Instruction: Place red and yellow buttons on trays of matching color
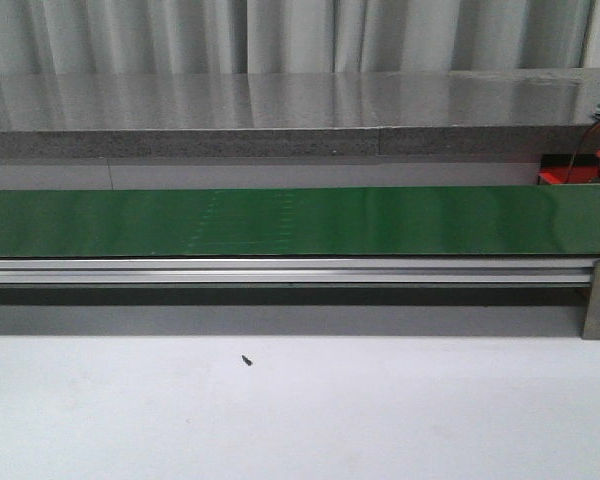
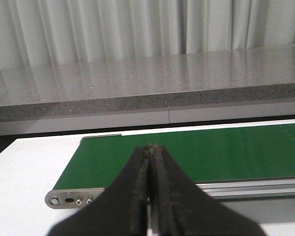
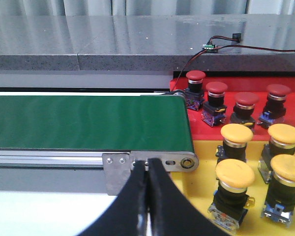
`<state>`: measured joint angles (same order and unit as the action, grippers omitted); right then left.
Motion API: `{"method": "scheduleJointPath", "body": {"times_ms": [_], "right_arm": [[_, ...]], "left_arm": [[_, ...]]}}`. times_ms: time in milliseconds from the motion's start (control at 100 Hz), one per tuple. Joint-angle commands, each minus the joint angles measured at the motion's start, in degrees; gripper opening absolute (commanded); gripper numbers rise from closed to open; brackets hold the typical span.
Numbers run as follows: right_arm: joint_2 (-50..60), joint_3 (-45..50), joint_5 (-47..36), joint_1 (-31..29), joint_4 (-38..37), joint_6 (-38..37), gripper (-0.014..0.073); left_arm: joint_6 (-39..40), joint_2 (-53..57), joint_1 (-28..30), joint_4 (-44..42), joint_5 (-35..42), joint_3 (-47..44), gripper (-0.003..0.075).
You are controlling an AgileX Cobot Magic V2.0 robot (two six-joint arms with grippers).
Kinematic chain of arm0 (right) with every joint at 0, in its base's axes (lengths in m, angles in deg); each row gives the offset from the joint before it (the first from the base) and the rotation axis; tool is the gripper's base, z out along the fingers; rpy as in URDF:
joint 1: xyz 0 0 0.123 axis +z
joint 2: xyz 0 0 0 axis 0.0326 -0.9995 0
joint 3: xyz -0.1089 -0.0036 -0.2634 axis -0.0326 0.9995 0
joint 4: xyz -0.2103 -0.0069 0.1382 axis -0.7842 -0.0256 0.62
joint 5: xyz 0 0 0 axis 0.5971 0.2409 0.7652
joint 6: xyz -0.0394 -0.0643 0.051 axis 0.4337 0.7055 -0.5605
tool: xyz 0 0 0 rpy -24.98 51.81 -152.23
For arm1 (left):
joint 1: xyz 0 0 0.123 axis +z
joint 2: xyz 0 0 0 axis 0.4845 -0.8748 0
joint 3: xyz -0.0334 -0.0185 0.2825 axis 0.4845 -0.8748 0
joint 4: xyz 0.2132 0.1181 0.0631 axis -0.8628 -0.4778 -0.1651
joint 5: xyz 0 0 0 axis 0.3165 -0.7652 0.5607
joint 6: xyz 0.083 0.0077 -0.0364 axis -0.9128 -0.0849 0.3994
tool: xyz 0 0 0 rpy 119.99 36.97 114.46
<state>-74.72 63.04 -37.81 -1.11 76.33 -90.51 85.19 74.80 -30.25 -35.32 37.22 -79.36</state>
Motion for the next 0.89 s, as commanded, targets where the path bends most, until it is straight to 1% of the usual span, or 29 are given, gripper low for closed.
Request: {"method": "scheduleJointPath", "body": {"times_ms": [0, 80, 880], "right_arm": [[1.1, -1.1, -4.6, 0.1, -0.8, -0.2, -0.0070], [1.1, -1.1, -4.6, 0.1, -0.8, -0.2, -0.0070], [1.1, -1.1, -4.6, 0.1, -0.8, -0.2, -0.0070]], "left_arm": [[0.7, 2.0, -0.4, 0.2, 4.9, -2.4, -0.0020], [0.7, 2.0, -0.4, 2.6, 4.9, -2.4, -0.0020], [0.7, 2.0, -0.4, 2.6, 4.9, -2.4, -0.0020]]}}
